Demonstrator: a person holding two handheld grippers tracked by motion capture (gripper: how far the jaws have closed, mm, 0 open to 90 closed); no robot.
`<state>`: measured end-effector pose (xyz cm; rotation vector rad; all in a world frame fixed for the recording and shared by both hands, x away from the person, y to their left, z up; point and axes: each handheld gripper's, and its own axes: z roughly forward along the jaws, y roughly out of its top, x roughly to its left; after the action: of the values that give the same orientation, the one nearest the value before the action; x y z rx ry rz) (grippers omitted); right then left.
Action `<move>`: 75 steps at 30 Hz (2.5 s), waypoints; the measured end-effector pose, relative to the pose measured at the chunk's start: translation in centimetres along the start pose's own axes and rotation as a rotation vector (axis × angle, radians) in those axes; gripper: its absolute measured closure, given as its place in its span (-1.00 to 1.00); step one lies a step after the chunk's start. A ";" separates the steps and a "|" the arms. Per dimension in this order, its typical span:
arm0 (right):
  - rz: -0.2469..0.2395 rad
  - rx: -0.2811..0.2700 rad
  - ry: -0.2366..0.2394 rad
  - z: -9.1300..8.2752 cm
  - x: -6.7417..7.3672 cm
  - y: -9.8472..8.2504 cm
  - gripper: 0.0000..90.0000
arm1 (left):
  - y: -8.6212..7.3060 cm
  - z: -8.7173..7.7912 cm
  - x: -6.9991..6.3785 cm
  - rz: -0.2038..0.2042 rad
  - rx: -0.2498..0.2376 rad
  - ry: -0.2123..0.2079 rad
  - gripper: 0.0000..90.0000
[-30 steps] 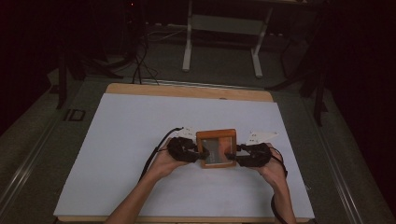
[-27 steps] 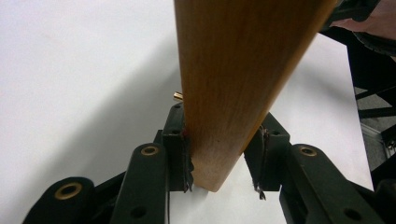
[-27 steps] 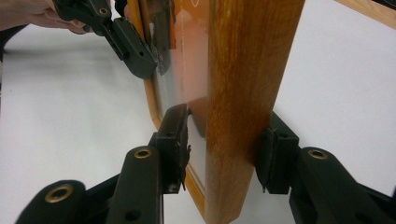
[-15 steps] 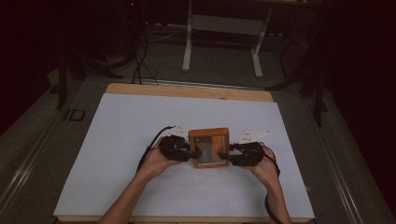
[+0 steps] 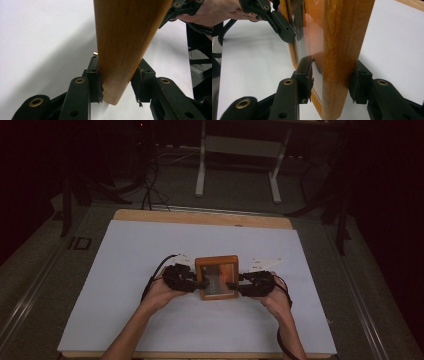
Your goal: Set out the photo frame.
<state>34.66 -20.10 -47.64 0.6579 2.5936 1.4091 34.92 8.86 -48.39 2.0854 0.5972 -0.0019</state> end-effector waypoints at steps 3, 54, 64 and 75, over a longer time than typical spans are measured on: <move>0.001 -0.002 0.005 0.4 0.0 0.3 0.30 | 0.0 -0.4 0.2 -0.009 0.003 0.001 0.42; 0.241 -0.041 0.068 5.4 -1.2 -0.6 0.28 | -1.6 -1.3 3.8 -0.174 -0.010 0.028 0.29; 0.219 -0.024 0.061 5.4 -1.2 -0.4 0.16 | -1.5 -1.4 3.7 -0.187 0.002 0.018 0.17; 0.248 -0.033 -0.022 3.8 -1.2 -1.0 -0.27 | -3.1 -4.1 3.1 -0.206 -0.063 0.088 -0.18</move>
<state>36.58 -18.19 -50.73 1.0136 2.5358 1.4966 35.51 14.75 -49.25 1.9630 0.8529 -0.0091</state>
